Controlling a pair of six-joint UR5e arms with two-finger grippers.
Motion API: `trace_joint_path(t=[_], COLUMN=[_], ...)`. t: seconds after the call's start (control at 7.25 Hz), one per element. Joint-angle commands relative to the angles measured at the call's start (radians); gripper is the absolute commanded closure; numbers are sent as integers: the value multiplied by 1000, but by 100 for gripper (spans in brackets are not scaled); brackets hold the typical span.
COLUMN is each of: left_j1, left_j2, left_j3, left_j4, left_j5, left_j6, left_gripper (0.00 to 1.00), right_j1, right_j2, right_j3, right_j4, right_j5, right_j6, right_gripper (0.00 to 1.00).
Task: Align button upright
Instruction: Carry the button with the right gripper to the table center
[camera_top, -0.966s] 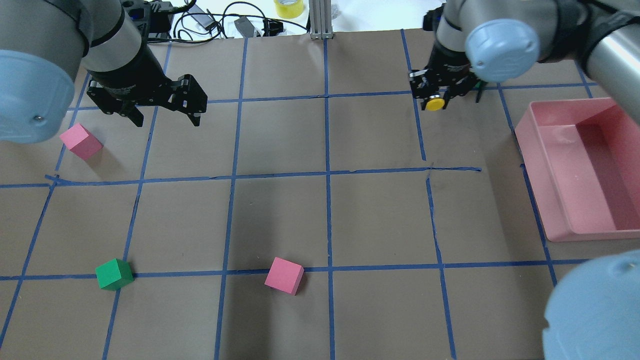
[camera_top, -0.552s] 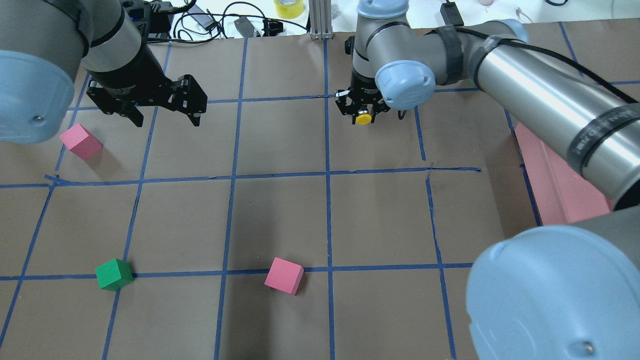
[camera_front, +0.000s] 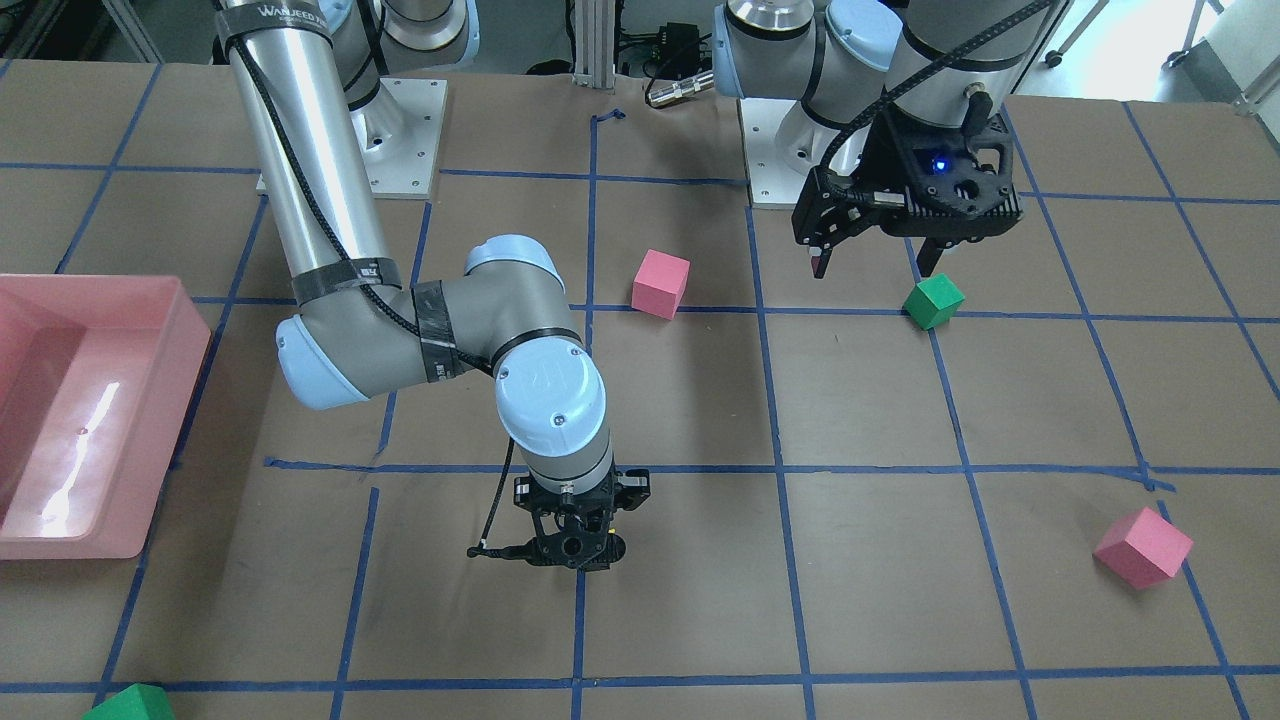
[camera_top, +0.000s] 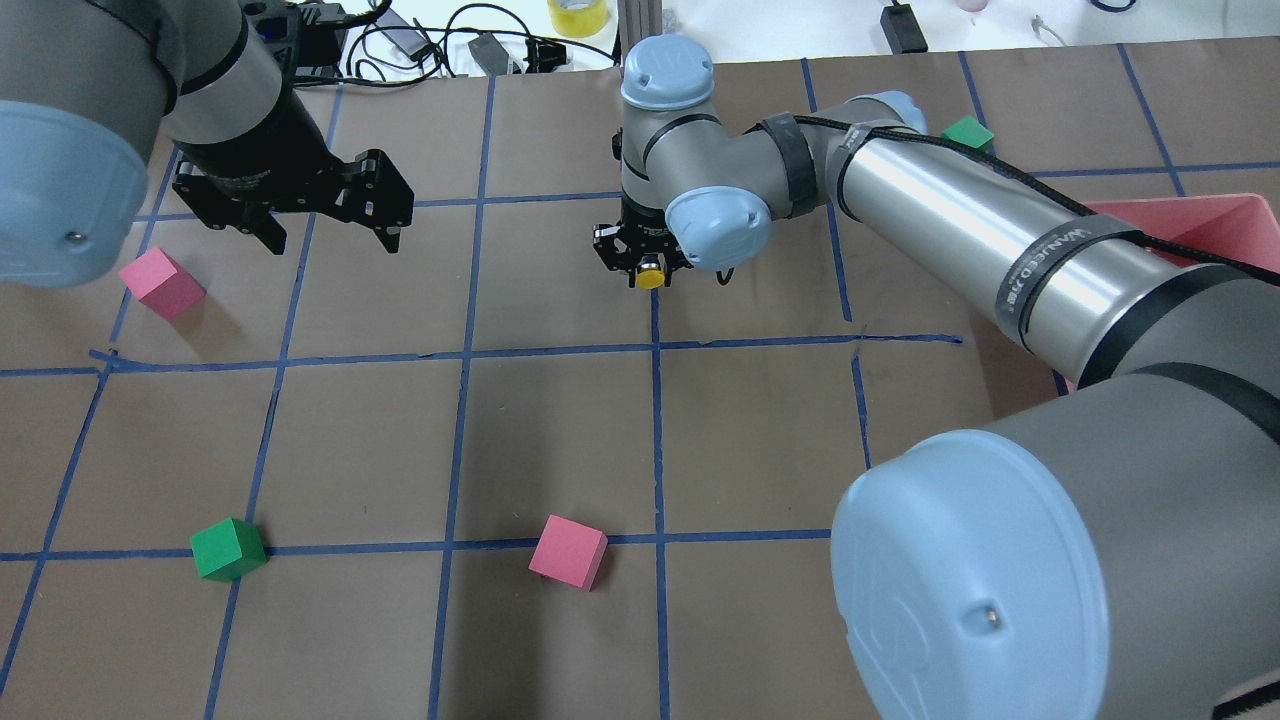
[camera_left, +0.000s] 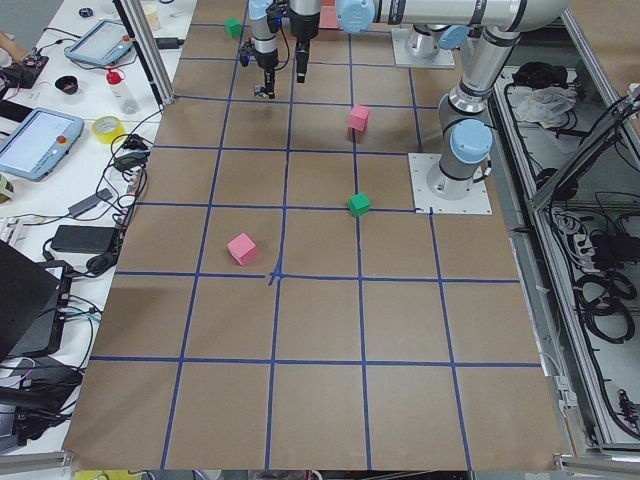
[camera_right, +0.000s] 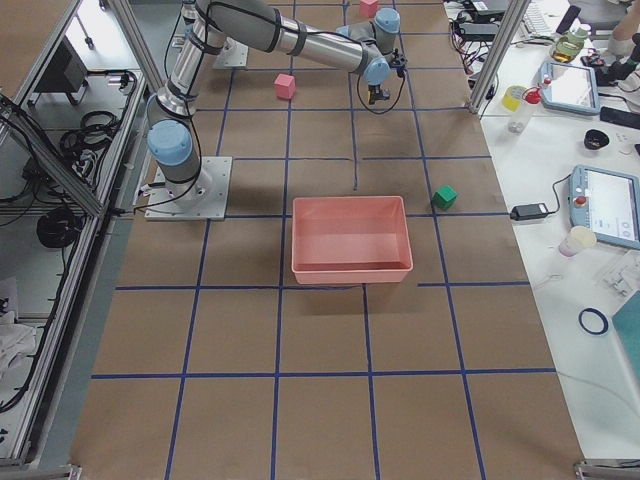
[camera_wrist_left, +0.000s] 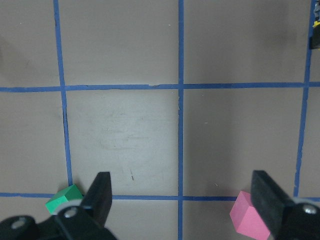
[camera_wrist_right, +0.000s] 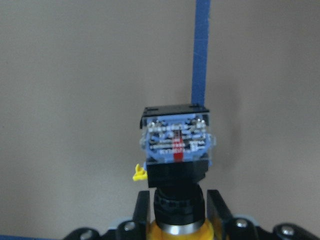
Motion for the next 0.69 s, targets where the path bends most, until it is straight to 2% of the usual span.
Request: trace_joint_path(t=[0.0,0.28,0.41,0.55], left_j1=[-1,1,1,-1], left_j2=[0,0,0,0], left_j3=[1,1,-1,-1], left_j4=[0,0,0,0], left_j5=[2,2,0,2], left_j6=[0,0,0,0], left_gripper=[0,0,0,0], right_j1=[5,6,6,6], right_j2=[8,19,22,22], right_j3=[7,7,8,10], right_j4=[-7,-10,-10,-11], right_j5=[3,47,49,38], right_j6=[15,36,30,24], right_gripper=[100,100,84,44])
